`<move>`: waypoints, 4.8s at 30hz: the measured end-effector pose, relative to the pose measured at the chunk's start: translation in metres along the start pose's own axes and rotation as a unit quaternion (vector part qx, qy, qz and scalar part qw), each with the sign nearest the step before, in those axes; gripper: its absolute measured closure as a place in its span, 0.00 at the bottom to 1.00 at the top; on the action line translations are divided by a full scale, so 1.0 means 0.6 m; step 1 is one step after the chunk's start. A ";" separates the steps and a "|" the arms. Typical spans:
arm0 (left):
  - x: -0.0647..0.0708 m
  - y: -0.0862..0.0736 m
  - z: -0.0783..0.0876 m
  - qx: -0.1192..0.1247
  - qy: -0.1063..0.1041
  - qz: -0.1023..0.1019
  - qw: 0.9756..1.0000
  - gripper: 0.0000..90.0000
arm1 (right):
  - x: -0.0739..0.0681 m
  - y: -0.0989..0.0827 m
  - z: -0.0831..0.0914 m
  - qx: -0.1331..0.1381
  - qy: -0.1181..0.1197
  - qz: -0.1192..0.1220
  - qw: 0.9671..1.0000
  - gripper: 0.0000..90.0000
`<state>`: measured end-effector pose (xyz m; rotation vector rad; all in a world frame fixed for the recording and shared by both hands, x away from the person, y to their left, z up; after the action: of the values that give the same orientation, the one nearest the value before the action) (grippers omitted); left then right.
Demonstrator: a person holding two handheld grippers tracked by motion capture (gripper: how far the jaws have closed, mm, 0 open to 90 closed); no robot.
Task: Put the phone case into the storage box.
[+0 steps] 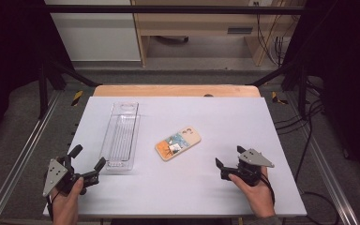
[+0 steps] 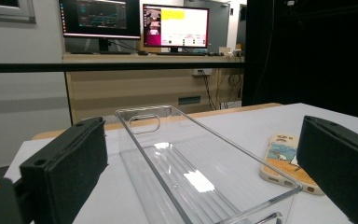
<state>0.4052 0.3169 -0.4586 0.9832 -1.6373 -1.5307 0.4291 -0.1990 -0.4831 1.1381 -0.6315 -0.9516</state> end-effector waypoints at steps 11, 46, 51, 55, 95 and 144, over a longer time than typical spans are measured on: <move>-0.005 0.000 0.002 -0.001 0.005 0.002 1.000 0.02 | -0.019 0.070 -0.034 -0.083 0.009 0.047 0.995 0.10; -0.007 0.002 0.004 0.002 0.005 0.003 1.000 0.03 | -0.058 0.177 -0.216 -0.202 0.029 0.077 0.976 0.14; -0.008 0.003 0.005 0.002 0.005 0.004 1.000 0.03 | -0.061 0.173 -0.251 -0.208 0.024 0.063 0.976 0.17; -0.012 0.004 0.007 0.005 0.008 0.009 1.000 0.03 | -0.066 0.170 -0.272 -0.208 0.019 0.062 0.976 0.20; -0.012 0.006 0.007 0.008 0.009 0.007 1.000 0.04 | -0.105 0.110 -0.363 -0.183 0.058 0.061 0.980 1.00; -0.008 0.008 0.007 0.007 0.006 0.009 1.000 0.04 | -0.134 0.075 -0.280 -0.254 0.099 0.070 0.959 1.00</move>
<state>0.4035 0.3232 -0.4538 0.9801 -1.6468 -1.5013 0.5432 -0.0453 -0.4909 0.7054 -0.2731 -0.8039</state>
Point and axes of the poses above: each handheld gripper's, and its own axes: z roughly backward along the jaws, y roughly out of its top, x roughly to its right, the point moved 1 cm from there along -z, roughly forward along the jaws, and after that the axes turned 4 degrees about x, right-handed, at the moved point
